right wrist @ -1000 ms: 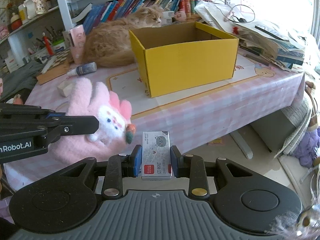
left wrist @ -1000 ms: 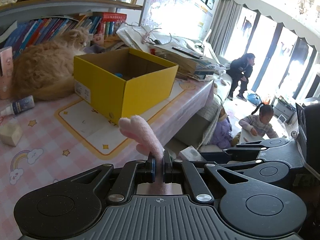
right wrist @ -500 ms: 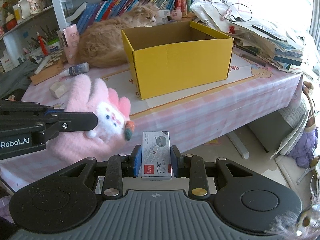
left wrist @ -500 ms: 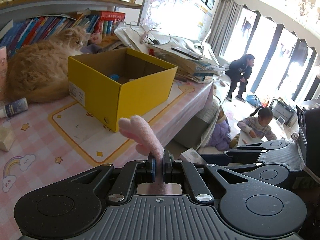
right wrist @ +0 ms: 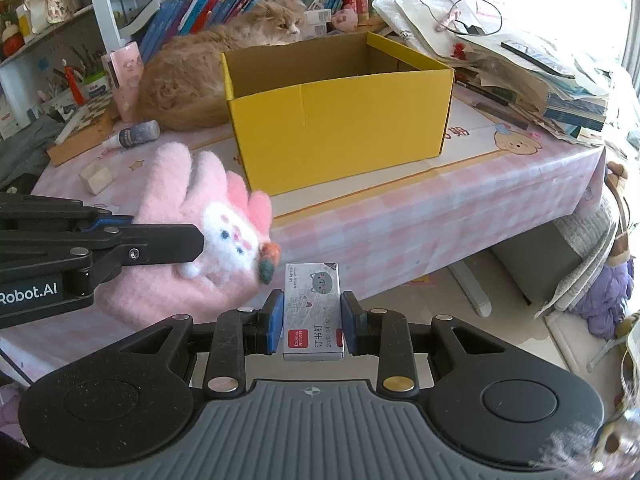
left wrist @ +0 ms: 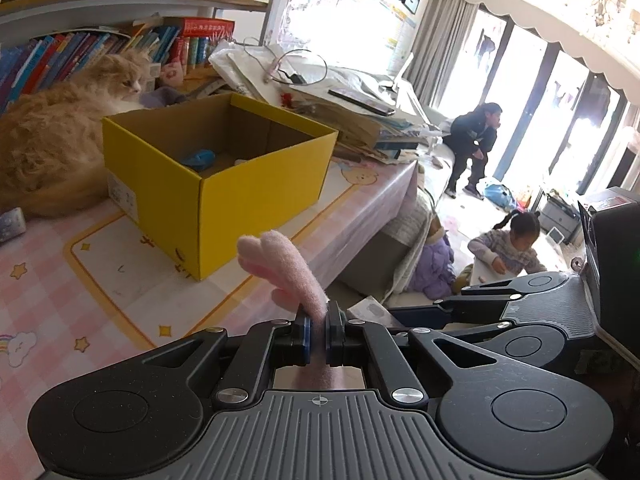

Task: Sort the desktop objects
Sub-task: 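Lift and carry the glove and small box toward the yellow box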

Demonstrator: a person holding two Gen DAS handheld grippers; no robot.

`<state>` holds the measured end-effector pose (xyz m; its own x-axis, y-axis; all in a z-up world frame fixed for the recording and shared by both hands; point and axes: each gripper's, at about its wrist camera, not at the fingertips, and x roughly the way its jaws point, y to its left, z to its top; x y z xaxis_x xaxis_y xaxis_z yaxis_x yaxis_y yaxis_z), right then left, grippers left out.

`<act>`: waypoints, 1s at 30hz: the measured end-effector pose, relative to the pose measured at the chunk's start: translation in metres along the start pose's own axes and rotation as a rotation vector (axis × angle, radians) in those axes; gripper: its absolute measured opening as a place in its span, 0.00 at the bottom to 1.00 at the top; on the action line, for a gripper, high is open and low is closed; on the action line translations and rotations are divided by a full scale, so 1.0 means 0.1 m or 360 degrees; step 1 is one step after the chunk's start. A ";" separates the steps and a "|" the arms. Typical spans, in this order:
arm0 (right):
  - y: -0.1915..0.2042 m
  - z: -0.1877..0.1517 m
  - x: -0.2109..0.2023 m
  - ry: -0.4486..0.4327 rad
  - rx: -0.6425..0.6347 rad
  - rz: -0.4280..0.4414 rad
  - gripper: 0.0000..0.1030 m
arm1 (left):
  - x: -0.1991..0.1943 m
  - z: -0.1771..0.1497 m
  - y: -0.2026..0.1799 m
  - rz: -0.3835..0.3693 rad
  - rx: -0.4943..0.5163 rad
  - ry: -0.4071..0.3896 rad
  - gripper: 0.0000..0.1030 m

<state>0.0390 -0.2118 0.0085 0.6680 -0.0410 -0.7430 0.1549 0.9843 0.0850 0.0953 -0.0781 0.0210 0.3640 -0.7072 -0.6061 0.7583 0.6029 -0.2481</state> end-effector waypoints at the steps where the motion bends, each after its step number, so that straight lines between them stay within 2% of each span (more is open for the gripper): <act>1: -0.02 0.02 0.02 0.0005 -0.0004 0.0002 0.27 | 0.03 0.02 -0.01 0.0000 -0.0003 0.0002 0.05; 8: -0.24 0.15 0.13 0.0026 -0.0042 0.0017 0.27 | 0.20 0.17 -0.10 -0.0014 0.0015 -0.0051 0.05; 16: -0.54 0.48 0.20 -0.0058 -0.0067 0.0045 0.27 | 0.33 0.55 -0.21 -0.0013 -0.0008 -0.0194 0.05; 23: -0.79 0.99 0.20 -0.0218 -0.0117 0.0139 0.27 | 0.38 0.99 -0.22 0.0101 -0.0037 -0.0392 0.05; 30: -0.91 1.53 0.36 -0.0360 -0.0212 0.0233 0.27 | 0.51 1.34 -0.02 0.0283 -0.0051 -0.0485 0.05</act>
<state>0.1609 -0.3289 0.0757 0.8239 0.0804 -0.5610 -0.0418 0.9958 0.0813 0.1845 -0.1652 0.0917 0.6371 -0.6650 -0.3898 0.6529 0.7344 -0.1858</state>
